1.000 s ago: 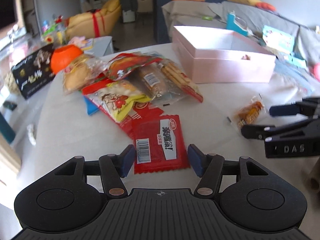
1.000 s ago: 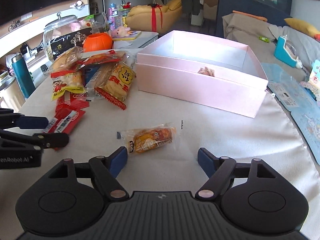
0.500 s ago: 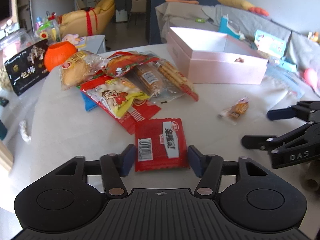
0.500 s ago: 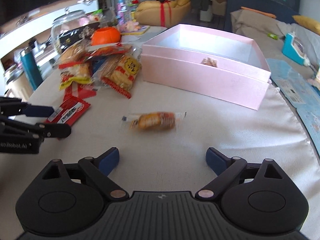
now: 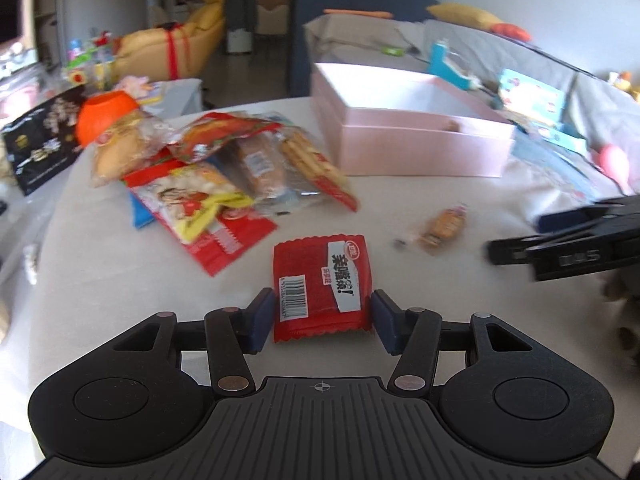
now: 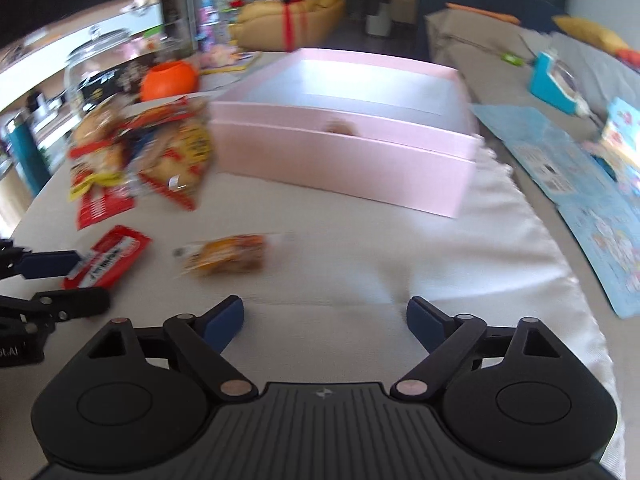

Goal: Organize snacks

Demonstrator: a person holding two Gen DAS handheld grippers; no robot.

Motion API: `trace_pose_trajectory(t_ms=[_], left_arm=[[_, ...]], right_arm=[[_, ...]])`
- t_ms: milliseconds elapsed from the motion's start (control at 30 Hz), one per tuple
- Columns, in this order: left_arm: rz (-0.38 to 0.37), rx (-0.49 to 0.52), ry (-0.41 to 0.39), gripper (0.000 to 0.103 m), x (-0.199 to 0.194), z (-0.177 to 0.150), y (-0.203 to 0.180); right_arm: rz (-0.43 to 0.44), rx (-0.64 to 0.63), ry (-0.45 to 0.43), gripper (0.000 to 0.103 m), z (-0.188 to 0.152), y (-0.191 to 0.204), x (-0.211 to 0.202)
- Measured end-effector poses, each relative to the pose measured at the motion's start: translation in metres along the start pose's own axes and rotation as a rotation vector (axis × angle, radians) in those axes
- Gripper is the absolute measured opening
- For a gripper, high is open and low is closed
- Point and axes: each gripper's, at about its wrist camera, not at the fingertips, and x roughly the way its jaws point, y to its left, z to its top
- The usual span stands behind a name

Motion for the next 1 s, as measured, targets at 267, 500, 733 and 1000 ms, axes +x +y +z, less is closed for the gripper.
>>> trace_pose_trajectory(t_ms=[267,500,733,1000], left_arm=[[0.016,0.007,-0.006,0.058,-0.006,-0.005,0.006],[0.017,0.030,-0.005,0.059,-0.008,-0.010,0.002],[0.021,0.031,-0.017,0.061,-0.009,-0.014,0.001],[0.027,0.027,-0.030,0.063,-0.009,-0.017,-0.001]], right_arm=[[0.097,0.072,0.006,0.083,0.003,-0.009,-0.009],[0.157,0.032,0.002,0.082,0.028,0.035,0.015],[0.117,-0.119,0.010,0.055,0.034,0.055,0.027],[0.135,-0.069,0.012,0.033,0.030,0.017,-0.008]])
